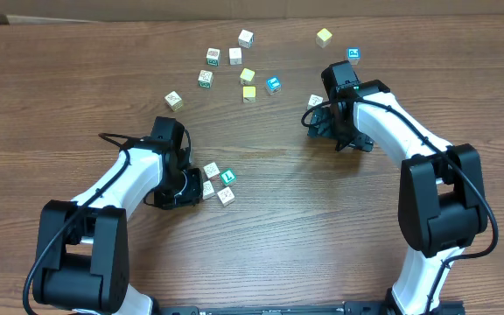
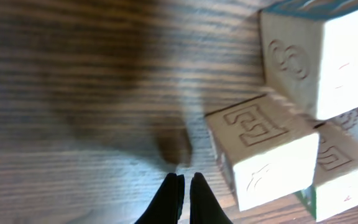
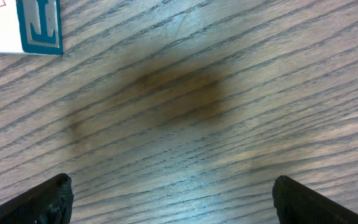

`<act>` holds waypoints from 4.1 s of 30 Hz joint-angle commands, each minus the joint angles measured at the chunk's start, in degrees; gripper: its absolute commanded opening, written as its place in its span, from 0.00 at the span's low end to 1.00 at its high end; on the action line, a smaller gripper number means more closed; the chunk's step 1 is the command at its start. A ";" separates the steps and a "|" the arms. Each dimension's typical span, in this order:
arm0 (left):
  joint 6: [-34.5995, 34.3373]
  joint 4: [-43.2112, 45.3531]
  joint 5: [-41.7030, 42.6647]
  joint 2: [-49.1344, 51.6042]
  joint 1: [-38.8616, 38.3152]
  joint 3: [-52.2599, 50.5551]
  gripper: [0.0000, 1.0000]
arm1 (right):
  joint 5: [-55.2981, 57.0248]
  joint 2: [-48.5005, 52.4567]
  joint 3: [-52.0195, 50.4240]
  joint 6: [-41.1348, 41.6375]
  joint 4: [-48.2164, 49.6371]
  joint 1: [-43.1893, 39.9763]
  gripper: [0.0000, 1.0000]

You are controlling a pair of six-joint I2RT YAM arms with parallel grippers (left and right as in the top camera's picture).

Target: Form a circle

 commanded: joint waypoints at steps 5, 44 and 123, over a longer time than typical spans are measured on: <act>-1.42 -4.33 -7.10 0.28 -0.26 5.81 0.04 | 0.00 0.15 1.05 0.17 0.20 0.09 1.00; -6.60 -5.49 -10.86 0.31 1.22 11.32 0.08 | -23.91 -4.35 -1.51 2.34 9.57 17.79 0.03; -6.75 -4.87 -9.44 0.31 1.22 11.32 0.10 | -26.43 -4.35 -12.22 9.07 24.06 23.85 0.04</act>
